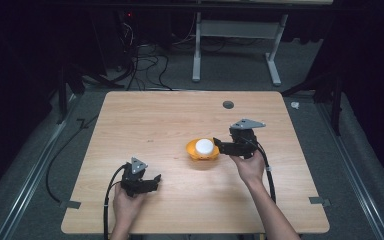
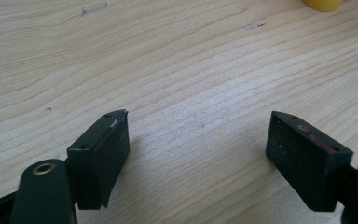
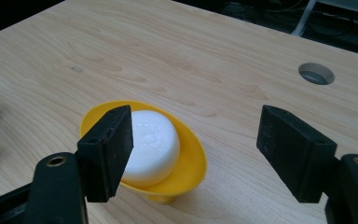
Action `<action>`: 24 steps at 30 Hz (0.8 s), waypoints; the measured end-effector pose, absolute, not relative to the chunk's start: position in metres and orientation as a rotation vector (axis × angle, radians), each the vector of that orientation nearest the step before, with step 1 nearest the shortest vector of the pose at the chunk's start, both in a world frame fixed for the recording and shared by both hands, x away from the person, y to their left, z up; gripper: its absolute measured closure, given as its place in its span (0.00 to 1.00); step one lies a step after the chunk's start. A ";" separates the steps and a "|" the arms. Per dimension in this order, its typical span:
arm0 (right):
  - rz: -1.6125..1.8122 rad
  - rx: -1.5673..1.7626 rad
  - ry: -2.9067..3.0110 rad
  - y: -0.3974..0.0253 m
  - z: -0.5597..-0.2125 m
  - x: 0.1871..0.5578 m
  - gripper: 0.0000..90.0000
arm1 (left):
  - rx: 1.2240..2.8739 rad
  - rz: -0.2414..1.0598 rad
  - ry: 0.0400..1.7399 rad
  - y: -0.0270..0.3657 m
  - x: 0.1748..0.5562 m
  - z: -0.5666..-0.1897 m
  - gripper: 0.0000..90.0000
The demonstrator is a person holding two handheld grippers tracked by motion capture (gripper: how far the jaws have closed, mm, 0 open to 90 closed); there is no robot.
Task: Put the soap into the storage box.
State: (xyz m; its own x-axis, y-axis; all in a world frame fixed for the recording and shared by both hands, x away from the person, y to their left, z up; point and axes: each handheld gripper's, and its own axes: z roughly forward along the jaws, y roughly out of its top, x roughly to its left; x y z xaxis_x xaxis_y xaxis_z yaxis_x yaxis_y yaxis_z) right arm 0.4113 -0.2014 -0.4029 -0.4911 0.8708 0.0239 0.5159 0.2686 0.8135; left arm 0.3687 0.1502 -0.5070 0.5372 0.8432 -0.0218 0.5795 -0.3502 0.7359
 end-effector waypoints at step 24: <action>1.109 1.291 2.019 -0.234 -0.402 0.397 0.32 | 2.067 0.476 1.145 0.150 0.369 -0.507 0.24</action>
State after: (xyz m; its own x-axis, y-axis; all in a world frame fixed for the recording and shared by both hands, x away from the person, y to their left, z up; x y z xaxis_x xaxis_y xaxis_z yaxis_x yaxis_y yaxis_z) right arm 0.3971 -0.2343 -0.4017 -0.4288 0.9032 0.0182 0.5000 0.2205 0.8375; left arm 0.3687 0.1502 -0.5070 0.5382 0.8425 -0.0218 0.5791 -0.3509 0.7359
